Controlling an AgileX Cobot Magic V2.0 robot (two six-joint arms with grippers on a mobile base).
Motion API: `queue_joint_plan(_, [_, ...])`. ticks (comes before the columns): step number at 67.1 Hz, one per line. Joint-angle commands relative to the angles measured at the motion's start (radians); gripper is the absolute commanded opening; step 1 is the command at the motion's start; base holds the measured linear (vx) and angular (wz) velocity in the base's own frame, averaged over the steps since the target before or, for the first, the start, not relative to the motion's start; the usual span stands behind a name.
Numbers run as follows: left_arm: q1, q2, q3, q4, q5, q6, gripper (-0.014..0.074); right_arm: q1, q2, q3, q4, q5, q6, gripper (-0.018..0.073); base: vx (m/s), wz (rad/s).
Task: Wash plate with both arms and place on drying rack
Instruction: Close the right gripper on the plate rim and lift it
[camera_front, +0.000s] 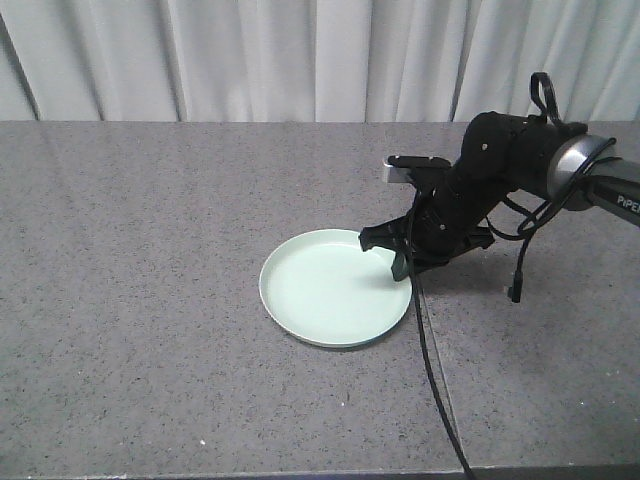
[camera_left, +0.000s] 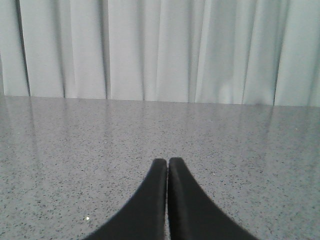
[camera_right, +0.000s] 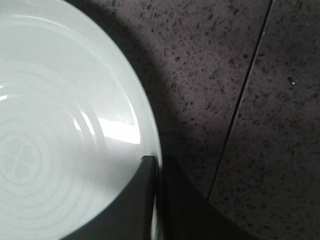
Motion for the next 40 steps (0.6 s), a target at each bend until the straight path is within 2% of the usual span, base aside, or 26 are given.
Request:
queue_joint_plan(1, [-0.007, -0.015, -0.029, -0.007, -0.075, -0.001, -0.0006, -0.003, -0.057, -0.03, 0.006, -0.02, -0.008, -0.0004, 0.0, 0.0])
queue_joint_plan(17, [-0.007, -0.015, -0.029, -0.007, -0.075, -0.001, -0.0006, -0.003, -0.136, -0.03, 0.03, 0.106, -0.063, -0.0003, 0.0, 0.0])
queue_joint_plan(30, [-0.007, -0.015, -0.029, -0.007, -0.075, -0.001, -0.0006, -0.003, -0.264, -0.01, 0.051, 0.113, -0.052, -0.0003, 0.0, 0.0])
queue_joint_plan(40, [-0.007, -0.015, -0.029, -0.007, -0.075, -0.001, -0.0006, -0.003, -0.407, 0.139, 0.139, 0.059, -0.101, -0.0003, 0.0, 0.0])
